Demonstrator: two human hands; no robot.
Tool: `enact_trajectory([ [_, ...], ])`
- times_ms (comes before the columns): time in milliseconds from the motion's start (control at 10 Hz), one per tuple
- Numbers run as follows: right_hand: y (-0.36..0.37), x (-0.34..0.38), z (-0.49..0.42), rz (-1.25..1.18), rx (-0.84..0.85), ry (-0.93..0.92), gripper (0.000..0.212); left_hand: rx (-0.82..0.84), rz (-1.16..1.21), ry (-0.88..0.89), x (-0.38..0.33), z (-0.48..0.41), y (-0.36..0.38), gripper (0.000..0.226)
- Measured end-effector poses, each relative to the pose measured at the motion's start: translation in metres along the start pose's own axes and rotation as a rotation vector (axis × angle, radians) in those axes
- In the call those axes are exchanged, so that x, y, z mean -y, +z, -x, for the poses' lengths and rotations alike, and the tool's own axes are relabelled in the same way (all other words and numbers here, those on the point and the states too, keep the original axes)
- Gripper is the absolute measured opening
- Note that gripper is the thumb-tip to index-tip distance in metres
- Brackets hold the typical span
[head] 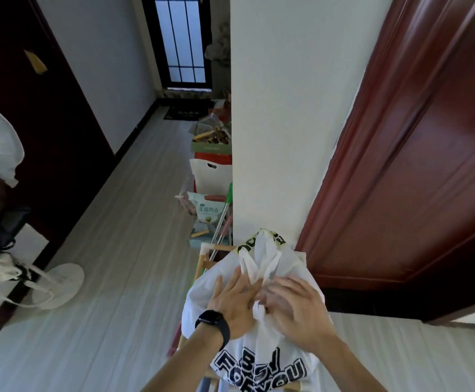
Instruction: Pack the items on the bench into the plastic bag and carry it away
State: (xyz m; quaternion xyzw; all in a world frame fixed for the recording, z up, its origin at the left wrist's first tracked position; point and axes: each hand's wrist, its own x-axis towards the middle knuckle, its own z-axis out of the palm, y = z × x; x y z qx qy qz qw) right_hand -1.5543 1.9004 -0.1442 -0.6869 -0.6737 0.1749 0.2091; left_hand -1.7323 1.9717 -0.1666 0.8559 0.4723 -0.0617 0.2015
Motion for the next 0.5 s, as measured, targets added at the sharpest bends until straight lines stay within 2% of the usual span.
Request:
enact_trajectory([
  [100, -0.003, -0.006, 0.020, 0.045, 0.086, 0.195, 0.073, 0.002, -0.005, -0.042, -0.007, -0.002, -0.001, 0.057],
  [200, -0.008, -0.003, 0.017, -0.017, 0.197, 0.183, 0.059, 0.044, -0.035, -0.046, -0.008, 0.002, -0.004, 0.058],
  [300, -0.020, -0.003, 0.011, 0.081, 0.237, 0.028, 0.038, 0.153, -0.120, -0.014, -0.006, 0.008, -0.024, 0.059],
  [400, -0.050, 0.005, -0.003, 0.076, 0.341, 0.066, 0.036, 0.203, -0.234, 0.023, -0.007, 0.008, -0.067, 0.053],
  [500, -0.088, 0.015, -0.023, 0.086, 0.312, 0.040, 0.036, 0.174, -0.260, 0.039, -0.012, 0.002, -0.123, 0.042],
])
